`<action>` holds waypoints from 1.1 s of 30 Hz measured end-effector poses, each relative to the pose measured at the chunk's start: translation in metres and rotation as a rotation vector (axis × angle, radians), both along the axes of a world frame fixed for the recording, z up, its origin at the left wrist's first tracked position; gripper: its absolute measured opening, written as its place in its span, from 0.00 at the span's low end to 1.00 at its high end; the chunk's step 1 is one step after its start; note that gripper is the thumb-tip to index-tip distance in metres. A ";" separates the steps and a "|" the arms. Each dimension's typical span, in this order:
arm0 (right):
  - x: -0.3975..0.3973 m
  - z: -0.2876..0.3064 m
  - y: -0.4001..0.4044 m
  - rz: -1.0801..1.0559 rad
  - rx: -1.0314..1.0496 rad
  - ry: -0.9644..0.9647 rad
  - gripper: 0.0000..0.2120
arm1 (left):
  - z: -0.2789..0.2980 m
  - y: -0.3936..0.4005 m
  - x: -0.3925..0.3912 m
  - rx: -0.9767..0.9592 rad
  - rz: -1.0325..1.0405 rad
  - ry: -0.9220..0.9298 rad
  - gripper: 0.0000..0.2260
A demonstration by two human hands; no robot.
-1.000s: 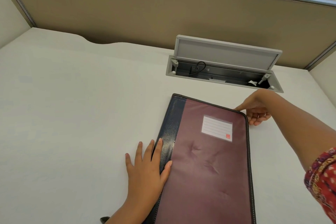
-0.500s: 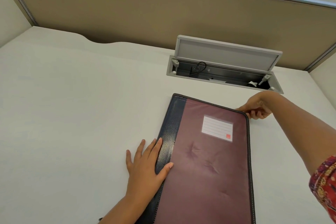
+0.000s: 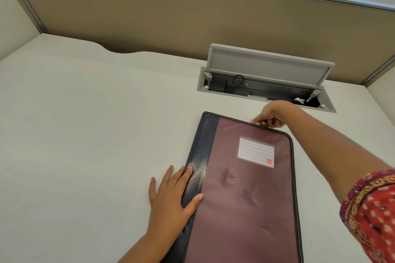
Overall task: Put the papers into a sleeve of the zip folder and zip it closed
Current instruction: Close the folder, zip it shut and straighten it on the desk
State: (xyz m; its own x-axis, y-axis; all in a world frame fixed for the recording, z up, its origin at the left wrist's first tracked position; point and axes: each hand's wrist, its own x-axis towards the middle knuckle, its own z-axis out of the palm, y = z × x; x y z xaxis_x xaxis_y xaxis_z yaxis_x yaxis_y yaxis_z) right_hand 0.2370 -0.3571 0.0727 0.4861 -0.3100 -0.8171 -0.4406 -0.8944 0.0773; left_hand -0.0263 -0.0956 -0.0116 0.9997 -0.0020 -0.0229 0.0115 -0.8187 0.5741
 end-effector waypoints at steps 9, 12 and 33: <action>0.004 0.012 0.116 0.162 0.165 -0.121 0.22 | -0.003 0.001 0.000 0.001 -0.010 -0.018 0.29; 0.003 0.006 0.139 0.192 0.227 -0.344 0.22 | -0.006 0.000 0.000 0.000 0.017 -0.051 0.29; -0.182 -0.026 0.013 0.214 0.359 -1.072 0.10 | 0.004 -0.004 0.058 0.155 0.092 -0.061 0.41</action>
State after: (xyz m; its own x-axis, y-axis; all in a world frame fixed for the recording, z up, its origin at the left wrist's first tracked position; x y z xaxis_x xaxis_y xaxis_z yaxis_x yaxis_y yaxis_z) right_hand 0.0551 -0.3441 0.0463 0.9993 0.0301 0.0239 0.0382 -0.8534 -0.5199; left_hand 0.0317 -0.0992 -0.0077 0.9951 0.0884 0.0447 0.0595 -0.8943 0.4435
